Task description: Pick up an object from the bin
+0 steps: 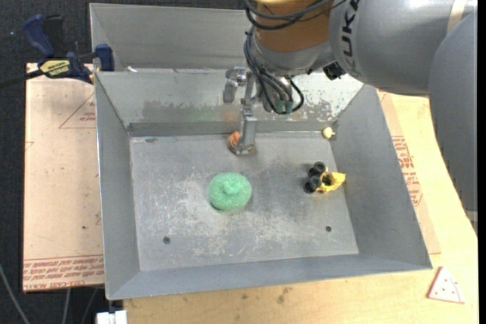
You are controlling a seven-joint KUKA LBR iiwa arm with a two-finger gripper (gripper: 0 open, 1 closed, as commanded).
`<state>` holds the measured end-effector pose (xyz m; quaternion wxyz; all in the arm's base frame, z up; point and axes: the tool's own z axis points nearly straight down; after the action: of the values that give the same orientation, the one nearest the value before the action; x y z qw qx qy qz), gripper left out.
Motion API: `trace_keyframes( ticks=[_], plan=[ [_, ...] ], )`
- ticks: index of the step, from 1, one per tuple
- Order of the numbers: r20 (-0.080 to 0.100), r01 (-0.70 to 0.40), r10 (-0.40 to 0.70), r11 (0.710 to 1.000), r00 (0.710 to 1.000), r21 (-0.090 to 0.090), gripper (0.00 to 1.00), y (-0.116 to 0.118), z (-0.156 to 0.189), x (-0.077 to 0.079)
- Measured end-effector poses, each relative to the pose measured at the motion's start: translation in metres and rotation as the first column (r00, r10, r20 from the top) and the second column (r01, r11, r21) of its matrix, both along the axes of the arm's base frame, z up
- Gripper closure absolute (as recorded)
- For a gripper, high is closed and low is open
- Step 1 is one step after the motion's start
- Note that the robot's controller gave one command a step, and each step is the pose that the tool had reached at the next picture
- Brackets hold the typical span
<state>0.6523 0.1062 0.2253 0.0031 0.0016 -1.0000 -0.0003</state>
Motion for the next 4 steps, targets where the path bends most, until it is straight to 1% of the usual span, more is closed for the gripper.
trace_keyframes(
  ticks=[1, 2, 3, 4],
  plan=[
    [0.008, 0.002, -0.002, 1.000, 1.000, 0.001, 0.00, 0.000, 0.006, 0.001],
    [0.017, -0.072, 0.072, 0.997, 0.997, 0.002, 0.00, -0.012, -0.017, -0.018],
    [0.009, -0.115, 0.115, 0.993, 0.993, 0.000, 0.00, -0.031, -0.074, -0.047],
    [0.002, -0.124, 0.124, 0.992, 0.992, 0.001, 0.00, -0.044, -0.099, -0.052]
  ],
)
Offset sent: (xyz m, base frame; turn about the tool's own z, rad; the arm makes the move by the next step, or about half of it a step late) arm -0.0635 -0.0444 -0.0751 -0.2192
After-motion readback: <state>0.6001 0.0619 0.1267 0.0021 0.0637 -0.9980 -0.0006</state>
